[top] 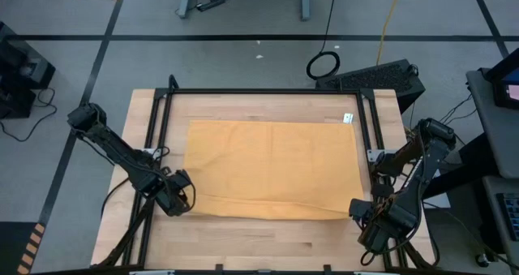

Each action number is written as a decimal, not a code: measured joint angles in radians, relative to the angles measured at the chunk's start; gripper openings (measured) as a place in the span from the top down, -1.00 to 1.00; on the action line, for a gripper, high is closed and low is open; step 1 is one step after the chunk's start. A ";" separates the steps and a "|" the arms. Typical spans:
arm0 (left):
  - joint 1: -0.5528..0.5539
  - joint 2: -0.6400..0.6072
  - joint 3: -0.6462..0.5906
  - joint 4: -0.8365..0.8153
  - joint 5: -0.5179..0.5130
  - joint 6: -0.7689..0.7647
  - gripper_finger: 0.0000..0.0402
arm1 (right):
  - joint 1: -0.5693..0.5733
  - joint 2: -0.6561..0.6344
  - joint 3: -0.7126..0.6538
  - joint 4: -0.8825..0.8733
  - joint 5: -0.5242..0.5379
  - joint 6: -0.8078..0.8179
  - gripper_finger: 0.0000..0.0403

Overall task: Roll towel into tight, uniform cylinder
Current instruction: Roll the orange towel

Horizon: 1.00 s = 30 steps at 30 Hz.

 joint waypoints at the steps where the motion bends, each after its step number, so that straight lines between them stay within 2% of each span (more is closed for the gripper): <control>1: -0.002 0.000 0.000 0.002 0.001 -0.017 -0.16 | 0.000 0.000 0.000 0.000 0.002 -0.001 1.00; 6: -0.027 0.000 0.000 0.004 0.007 -0.144 -0.16 | 0.000 0.000 0.000 0.002 0.004 -0.004 1.00; 17: -0.150 0.004 0.000 0.005 -0.077 -0.421 -0.16 | 0.000 0.000 0.000 0.028 0.004 -0.044 1.00; 25: -0.183 0.039 -0.001 0.159 -0.115 -0.400 -0.13 | 0.000 0.000 0.000 0.027 0.010 -0.045 1.00; 30: -0.183 0.046 -0.001 0.177 -0.116 -0.398 0.10 | 0.000 0.000 0.000 0.027 0.019 -0.044 1.00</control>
